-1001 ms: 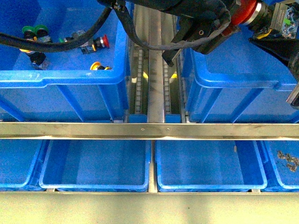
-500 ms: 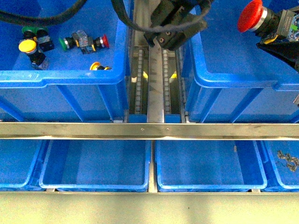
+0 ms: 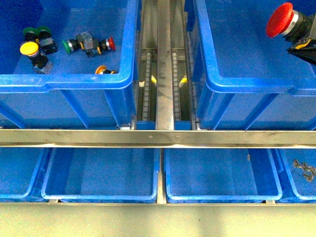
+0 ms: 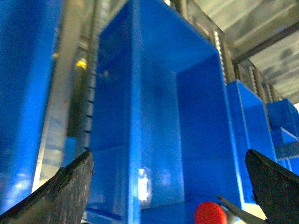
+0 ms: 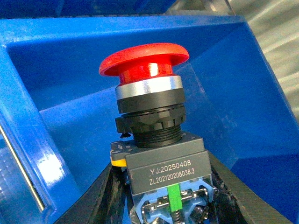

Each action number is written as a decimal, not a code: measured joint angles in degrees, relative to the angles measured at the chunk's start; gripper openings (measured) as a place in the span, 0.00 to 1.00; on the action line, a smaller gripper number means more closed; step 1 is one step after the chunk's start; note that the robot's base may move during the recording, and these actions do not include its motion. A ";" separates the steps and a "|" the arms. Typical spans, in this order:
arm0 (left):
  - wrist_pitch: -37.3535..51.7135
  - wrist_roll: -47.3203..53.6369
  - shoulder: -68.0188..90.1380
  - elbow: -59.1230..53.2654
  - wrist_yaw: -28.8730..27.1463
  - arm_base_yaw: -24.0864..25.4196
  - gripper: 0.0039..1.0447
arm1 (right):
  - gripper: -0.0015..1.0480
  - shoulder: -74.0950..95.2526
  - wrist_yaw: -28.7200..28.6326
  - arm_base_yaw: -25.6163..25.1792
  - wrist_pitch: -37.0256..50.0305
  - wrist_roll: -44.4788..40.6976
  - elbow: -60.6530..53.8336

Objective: Pick red and yellow buttons and place in box

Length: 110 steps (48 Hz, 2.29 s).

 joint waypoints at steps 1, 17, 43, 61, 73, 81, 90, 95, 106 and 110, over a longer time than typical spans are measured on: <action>-0.66 1.03 -1.33 -1.40 -0.57 1.33 0.93 | 0.36 -0.04 0.00 -0.13 -0.20 -0.09 0.04; -5.51 18.60 -19.65 -19.65 -10.88 10.95 0.93 | 0.36 -8.11 1.18 -2.14 -4.83 7.93 0.28; 14.19 32.96 -46.62 -56.94 -15.17 16.90 0.71 | 0.36 -36.72 2.78 -7.98 -24.65 29.20 -3.19; 9.31 43.01 -63.14 -58.51 -6.16 25.88 0.08 | 0.36 -36.61 3.91 -6.82 -27.54 34.53 -1.97; 2.10 43.36 -71.04 -58.53 -5.49 26.75 0.02 | 0.36 -36.85 4.96 -6.67 -27.69 36.39 -2.12; -2.84 43.43 -76.04 -58.53 -5.49 26.75 0.02 | 0.36 -37.73 5.33 -6.36 -27.91 36.94 -3.13; -7.21 43.45 -80.35 -58.53 -5.49 26.75 0.02 | 0.36 -38.27 5.62 -5.53 -28.02 37.88 -3.61; -8.48 43.45 -81.74 -58.53 -5.51 26.75 0.02 | 0.36 -38.53 5.68 -4.74 -27.93 38.12 -3.87; -11.67 43.58 -84.83 -58.53 -5.16 26.84 0.02 | 0.36 -38.69 6.58 -3.65 -26.84 39.60 -4.59; -19.06 43.60 -90.18 -58.53 -5.18 26.84 0.02 | 0.36 -38.86 5.68 -2.89 -26.40 39.69 -4.59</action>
